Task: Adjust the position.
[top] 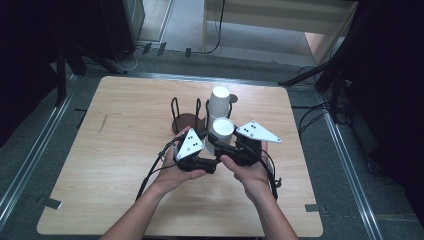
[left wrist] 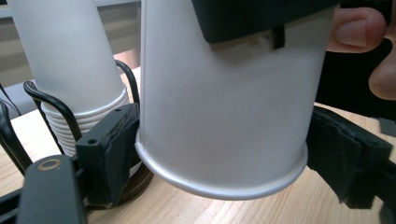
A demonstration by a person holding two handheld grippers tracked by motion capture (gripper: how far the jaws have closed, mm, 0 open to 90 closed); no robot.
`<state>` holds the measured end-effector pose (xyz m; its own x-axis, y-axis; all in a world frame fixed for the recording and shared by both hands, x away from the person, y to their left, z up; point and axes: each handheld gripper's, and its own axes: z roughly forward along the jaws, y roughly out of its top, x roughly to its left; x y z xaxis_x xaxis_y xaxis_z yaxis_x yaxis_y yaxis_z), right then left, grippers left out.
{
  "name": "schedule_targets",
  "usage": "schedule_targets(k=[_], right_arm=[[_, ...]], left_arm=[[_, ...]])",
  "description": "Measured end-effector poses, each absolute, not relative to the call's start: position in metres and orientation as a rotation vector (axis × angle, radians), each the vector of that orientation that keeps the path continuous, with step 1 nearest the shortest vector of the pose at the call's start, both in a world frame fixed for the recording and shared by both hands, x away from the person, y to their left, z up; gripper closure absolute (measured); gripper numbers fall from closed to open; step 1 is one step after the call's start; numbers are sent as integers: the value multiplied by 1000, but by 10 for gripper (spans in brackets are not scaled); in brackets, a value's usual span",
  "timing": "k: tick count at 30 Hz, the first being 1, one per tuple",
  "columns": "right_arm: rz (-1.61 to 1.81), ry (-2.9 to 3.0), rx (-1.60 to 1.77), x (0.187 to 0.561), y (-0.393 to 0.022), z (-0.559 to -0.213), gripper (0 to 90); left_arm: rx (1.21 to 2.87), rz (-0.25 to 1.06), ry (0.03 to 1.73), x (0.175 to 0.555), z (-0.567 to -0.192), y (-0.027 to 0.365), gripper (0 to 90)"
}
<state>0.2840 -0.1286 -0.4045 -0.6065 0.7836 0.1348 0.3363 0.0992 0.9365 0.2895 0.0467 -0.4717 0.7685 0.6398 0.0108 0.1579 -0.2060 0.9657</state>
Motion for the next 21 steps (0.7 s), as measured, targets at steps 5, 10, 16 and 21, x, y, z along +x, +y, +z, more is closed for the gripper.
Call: schedule_targets(k=[5, 10, 16, 21], right_arm=[[1504, 1974, 1086, 282, -127, -406, 283], [1497, 1996, 1115, 283, -126, -408, 214], [1504, 2003, 1149, 284, -127, -413, 186], [1506, 1998, 1181, 284, -126, -413, 172]], left_arm=[[1742, 494, 633, 288, -473, 47, 207], [1714, 509, 627, 286, -471, 46, 226], [1699, 538, 622, 286, -469, 47, 235], [1686, 566, 624, 286, -469, 47, 232]])
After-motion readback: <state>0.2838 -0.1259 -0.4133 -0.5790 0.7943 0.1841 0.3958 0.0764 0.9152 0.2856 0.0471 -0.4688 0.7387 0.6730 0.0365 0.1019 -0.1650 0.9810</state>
